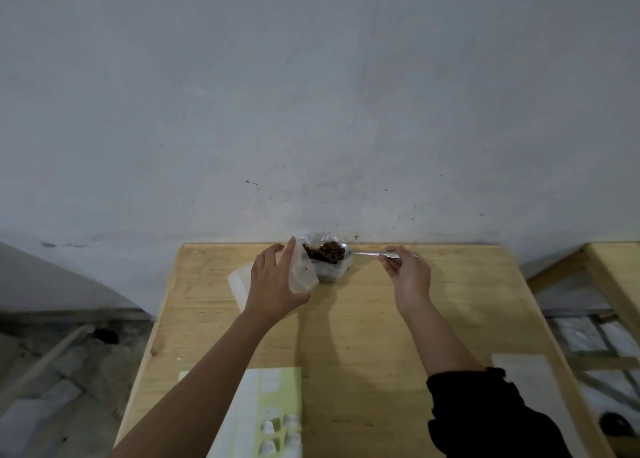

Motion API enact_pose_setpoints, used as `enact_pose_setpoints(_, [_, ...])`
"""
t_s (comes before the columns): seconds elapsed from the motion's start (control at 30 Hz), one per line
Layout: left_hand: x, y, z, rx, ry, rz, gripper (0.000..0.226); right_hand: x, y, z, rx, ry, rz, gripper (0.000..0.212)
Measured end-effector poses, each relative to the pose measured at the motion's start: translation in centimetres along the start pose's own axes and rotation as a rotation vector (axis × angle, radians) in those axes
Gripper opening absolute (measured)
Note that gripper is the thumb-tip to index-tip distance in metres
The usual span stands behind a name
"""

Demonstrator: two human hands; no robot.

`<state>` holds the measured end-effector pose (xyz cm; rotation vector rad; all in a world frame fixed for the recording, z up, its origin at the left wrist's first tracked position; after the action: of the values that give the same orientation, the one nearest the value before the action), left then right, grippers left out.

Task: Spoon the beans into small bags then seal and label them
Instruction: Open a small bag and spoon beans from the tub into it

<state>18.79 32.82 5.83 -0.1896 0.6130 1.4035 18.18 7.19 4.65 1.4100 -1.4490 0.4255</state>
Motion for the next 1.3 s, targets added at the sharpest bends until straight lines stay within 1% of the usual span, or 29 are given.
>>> enact_pose_setpoints(0.13, [-2.7, -0.4, -1.5, 0.025, 0.015, -0.039, 0.104, 2.4, 1.3, -0.6, 0.186, 0.112, 0.041, 0.025])
enact_pose_setpoints(0.27, [-4.7, -0.4, -2.3, 0.032, 0.016, -0.088, 0.105, 3.9, 2.1, -0.2, 0.266, 0.241, 0.123, 0.024])
enact_pose_setpoints(0.43, [-4.3, -0.1, -2.5, 0.037, 0.051, -0.089, 0.103, 4.6, 2.3, 1.0, 0.199, 0.271, 0.178, 0.024])
enact_pose_setpoints(0.57, [-2.9, 0.5, -1.5, 0.007, 0.100, -0.057, 0.101, 3.5, 2.0, 1.3, 0.159, 0.265, 0.150, 0.022])
enact_pose_setpoints(0.67, [-1.4, 0.9, -0.6, -0.005, 0.121, -0.050, 0.104, 1.8, 1.4, 0.5, 0.171, 0.258, 0.125, 0.019])
enact_pose_setpoints(0.73, [-0.3, 1.2, 0.0, -0.009, 0.125, -0.040, 0.105, 0.7, 1.1, -0.5, 0.185, 0.290, 0.123, 0.015])
enact_pose_setpoints(0.9, [2.5, 1.9, 1.3, -0.025, 0.129, -0.018, 0.106, -1.8, 0.0, -2.5, 0.167, 0.461, 0.143, 0.016])
enact_pose_setpoints(1.0, [4.0, 2.2, 1.8, -0.025, 0.137, 0.004, 0.110, -3.4, -0.7, -3.1, 0.123, 0.525, 0.114, 0.021])
enact_pose_setpoints(1.1, [5.3, 2.0, 1.8, -0.004, 0.148, 0.012, 0.107, -4.8, -1.0, -3.7, 0.104, 0.558, 0.068, 0.022])
enact_pose_setpoints(1.3, [6.3, 1.5, 1.5, 0.017, 0.152, -0.011, 0.104, -6.8, -1.4, -3.4, 0.006, 0.383, -0.049, 0.017])
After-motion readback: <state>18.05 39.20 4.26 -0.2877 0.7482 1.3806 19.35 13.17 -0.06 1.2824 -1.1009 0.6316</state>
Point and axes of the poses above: each hand's wrist, its own y-axis away from the middle knuckle, its own z-axis out of the back of the hand, x = y × z, the point moved 10 cm from there along -y, towards the middle knuckle, and after that the axes turned 15 degrees about x, right-handed, at the moved point
